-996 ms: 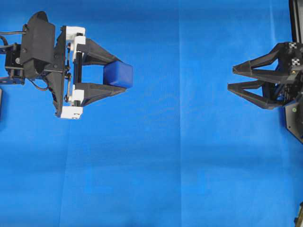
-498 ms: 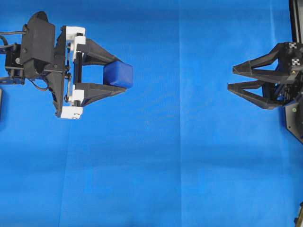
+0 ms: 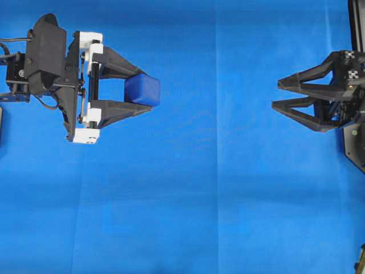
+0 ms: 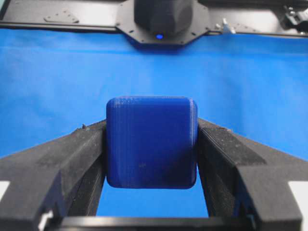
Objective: Handover the blue block to the right arm after grasping it with the left arm, then place it in the designated position.
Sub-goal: 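Move the right gripper toward the cube held by the left gripper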
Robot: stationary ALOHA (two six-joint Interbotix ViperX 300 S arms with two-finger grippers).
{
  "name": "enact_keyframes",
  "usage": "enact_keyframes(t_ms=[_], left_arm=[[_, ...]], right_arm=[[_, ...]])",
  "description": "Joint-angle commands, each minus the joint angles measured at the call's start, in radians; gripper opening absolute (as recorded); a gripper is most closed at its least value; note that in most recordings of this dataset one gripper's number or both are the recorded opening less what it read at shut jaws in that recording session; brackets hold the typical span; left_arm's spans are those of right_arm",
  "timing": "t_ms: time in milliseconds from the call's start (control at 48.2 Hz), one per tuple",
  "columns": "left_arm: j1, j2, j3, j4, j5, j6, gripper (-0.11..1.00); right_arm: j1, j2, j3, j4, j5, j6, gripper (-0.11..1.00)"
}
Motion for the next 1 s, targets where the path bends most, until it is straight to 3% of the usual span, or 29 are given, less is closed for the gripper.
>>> enact_keyframes(t_ms=[0, 249, 685, 976], left_arm=[[-0.002, -0.017, -0.012, -0.002, -0.011, -0.002, 0.49], [-0.003, -0.017, -0.011, -0.002, -0.009, -0.002, 0.49], [-0.005, -0.018, -0.011, -0.002, -0.009, -0.002, 0.49], [-0.005, -0.018, -0.011, -0.003, -0.009, -0.002, 0.49]], right_arm=[[0.0, 0.035, -0.046, 0.0, -0.02, 0.002, 0.97], [0.0, 0.218, -0.172, -0.005, -0.094, -0.003, 0.97], [-0.002, 0.545, -0.434, -0.008, -0.1, -0.041, 0.97], [-0.005, 0.658, -0.548, -0.009, -0.1, -0.043, 0.97]])
